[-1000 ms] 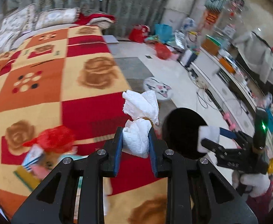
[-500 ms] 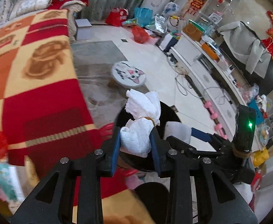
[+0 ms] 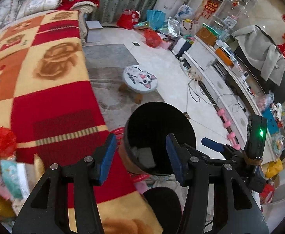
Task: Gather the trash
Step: 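Carry both items to the black bin and open both grippers over it, then move both grippers back over the trash pile on the bed, then grasp the crumpled beige paper with the right gripper, then grasp the green-yellow scouring sponge with the left gripper while the right holds the paper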
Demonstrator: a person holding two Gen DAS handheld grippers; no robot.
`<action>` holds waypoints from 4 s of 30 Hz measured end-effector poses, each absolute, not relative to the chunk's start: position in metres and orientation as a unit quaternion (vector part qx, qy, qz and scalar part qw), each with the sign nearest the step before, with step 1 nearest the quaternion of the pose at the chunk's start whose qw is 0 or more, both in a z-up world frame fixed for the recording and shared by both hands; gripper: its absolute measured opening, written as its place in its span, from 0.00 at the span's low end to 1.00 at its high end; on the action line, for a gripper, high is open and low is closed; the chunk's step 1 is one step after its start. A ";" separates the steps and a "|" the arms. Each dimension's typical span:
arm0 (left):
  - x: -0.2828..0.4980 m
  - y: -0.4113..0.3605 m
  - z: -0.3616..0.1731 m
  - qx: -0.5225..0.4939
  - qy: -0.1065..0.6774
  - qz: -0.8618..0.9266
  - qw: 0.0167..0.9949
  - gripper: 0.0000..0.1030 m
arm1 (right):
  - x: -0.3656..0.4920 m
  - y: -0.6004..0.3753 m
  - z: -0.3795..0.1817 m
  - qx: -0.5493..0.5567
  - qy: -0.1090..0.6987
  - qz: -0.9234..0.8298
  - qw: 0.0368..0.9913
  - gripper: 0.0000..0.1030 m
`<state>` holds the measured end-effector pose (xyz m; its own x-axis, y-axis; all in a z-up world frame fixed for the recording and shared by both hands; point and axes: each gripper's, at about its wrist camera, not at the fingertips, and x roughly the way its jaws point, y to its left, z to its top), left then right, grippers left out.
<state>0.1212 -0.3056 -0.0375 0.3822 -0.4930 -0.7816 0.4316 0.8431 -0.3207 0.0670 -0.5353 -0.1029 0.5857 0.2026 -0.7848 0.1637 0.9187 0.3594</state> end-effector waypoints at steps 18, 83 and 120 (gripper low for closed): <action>0.059 -0.177 0.029 -0.031 0.397 -0.196 0.896 0.50 | 0.055 -0.416 -0.047 0.075 0.412 0.067 0.906 1.00; 0.070 -0.008 -0.076 -0.135 0.465 -0.073 0.872 0.50 | 0.067 -0.196 -0.130 -0.031 0.494 0.284 0.821 0.31; 0.047 0.011 -0.064 -0.160 0.463 -0.116 0.864 0.14 | 0.046 -0.219 -0.091 0.002 0.444 0.320 0.837 0.28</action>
<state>0.0469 0.0107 -0.0644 0.5454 -0.3477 -0.7627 0.0524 0.9223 -0.3830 0.0463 -0.2189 -0.0908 0.4010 0.5368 -0.7424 -0.5341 0.7954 0.2866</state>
